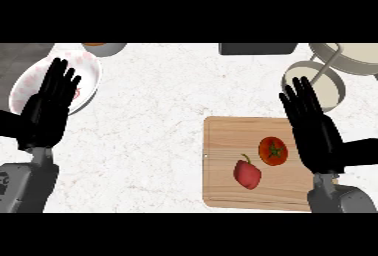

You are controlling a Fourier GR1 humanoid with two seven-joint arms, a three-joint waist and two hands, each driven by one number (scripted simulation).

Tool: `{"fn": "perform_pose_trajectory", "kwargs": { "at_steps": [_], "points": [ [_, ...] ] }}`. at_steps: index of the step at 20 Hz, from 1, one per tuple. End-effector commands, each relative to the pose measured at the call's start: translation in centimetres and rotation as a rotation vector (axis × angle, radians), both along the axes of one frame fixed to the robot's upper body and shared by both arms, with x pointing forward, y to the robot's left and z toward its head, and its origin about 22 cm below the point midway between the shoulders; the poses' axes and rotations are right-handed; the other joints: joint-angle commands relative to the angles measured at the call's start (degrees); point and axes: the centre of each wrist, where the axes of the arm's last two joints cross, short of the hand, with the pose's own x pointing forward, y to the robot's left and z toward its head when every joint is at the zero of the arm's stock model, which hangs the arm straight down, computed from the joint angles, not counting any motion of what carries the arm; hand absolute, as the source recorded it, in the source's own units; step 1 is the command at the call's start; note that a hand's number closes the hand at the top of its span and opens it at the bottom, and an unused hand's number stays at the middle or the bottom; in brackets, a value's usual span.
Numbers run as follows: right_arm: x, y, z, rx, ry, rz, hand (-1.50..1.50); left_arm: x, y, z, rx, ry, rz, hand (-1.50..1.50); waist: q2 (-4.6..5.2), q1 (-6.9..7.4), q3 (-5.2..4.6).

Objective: Pick the tomato from the cutting board and place it in the tiered basket

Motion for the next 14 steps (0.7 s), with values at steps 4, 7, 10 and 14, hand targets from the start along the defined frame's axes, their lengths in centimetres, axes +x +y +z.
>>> {"fn": "perform_pose_trajectory", "kwargs": {
  "at_steps": [4, 7, 10, 14],
  "points": [
    [-2.8, -4.3, -5.6, 0.275, -0.149, -0.124, 1.5, -4.3, 5.3, -4.9, 0.204, 0.286, 0.066, 0.0, 1.83, -0.21, -1.4],
    [-3.1, -4.7, -5.2, 0.478, -0.231, -0.489, 1.5, -4.6, 5.0, -6.2, 0.162, 0.336, 0.103, 0.0, 0.64, -7.71, 1.96],
    [-5.5, -3.2, -9.4, 0.268, -0.45, -0.421, -1.5, -7.5, 7.1, -9.0, 0.257, 0.477, 0.08, 0.0, 1.76, -1.2, -1.66],
    [-8.9, -6.1, -13.9, -0.248, -0.106, -0.572, -1.5, -7.6, 6.9, -8.7, 0.261, 0.463, 0.041, 0.0, 2.29, 0.41, -2.18]
  ]
}}
